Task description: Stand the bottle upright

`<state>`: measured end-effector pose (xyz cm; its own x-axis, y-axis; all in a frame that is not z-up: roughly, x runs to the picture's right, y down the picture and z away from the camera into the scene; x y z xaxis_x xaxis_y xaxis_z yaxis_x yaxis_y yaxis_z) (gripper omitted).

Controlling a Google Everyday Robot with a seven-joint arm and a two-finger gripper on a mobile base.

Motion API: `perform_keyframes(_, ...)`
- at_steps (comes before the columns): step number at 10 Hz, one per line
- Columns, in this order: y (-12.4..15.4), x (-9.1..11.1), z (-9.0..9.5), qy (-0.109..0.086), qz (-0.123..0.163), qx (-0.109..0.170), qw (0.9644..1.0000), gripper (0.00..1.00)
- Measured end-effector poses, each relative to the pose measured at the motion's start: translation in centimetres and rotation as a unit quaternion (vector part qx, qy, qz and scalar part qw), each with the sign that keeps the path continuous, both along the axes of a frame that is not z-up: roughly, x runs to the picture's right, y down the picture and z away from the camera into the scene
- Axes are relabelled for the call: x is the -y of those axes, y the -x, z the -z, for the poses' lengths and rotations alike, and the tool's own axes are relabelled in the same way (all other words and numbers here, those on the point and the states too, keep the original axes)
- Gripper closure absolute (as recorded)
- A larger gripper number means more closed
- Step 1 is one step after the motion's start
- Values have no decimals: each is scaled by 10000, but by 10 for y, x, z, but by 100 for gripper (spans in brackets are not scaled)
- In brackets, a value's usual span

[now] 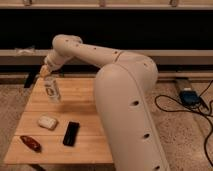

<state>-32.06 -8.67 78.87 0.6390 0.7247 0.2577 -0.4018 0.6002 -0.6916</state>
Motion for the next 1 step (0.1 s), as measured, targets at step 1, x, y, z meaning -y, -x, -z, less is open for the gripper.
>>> perform_keyframes(1,-4,-6,-4,-82,-34,-76,9999,100)
